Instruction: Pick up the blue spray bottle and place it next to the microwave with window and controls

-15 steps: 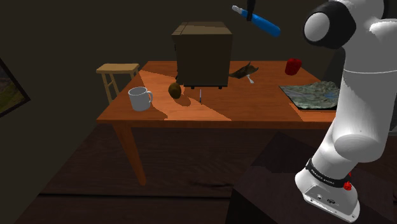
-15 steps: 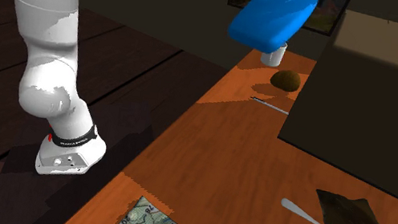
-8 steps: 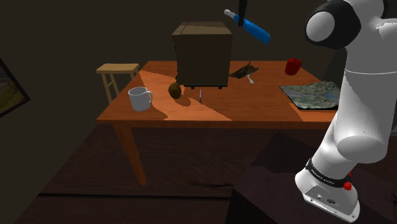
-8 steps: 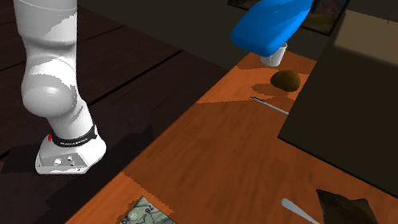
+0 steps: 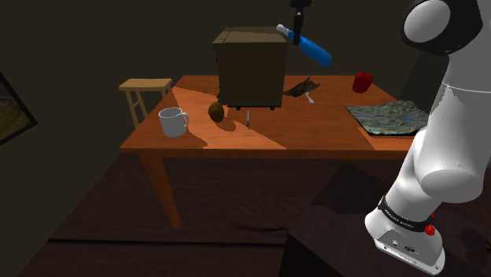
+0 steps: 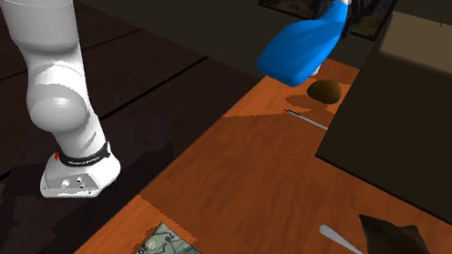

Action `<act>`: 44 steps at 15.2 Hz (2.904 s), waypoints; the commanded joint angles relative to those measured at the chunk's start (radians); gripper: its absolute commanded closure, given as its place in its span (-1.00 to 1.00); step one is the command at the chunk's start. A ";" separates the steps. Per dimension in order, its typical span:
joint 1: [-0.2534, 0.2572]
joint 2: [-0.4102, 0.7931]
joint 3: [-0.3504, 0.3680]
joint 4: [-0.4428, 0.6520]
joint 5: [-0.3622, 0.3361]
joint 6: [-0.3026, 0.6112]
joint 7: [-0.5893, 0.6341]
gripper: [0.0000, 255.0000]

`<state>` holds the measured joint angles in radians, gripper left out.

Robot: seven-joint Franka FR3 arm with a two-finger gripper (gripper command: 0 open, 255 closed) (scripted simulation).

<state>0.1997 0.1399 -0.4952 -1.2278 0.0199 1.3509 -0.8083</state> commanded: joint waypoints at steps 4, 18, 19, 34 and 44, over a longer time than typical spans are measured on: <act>0.016 -0.043 0.007 -0.123 -0.021 0.086 0.015 1.00; 0.033 -0.113 0.017 -0.397 -0.055 0.296 0.045 1.00; 0.034 -0.116 0.018 -0.413 -0.056 0.310 0.047 1.00; 0.035 -0.121 0.018 -0.621 -0.060 0.512 0.056 1.00; 0.032 -0.094 0.017 -0.727 -0.048 0.643 0.052 1.00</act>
<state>0.2320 0.0427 -0.4783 -1.9463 -0.0298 1.9818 -0.7554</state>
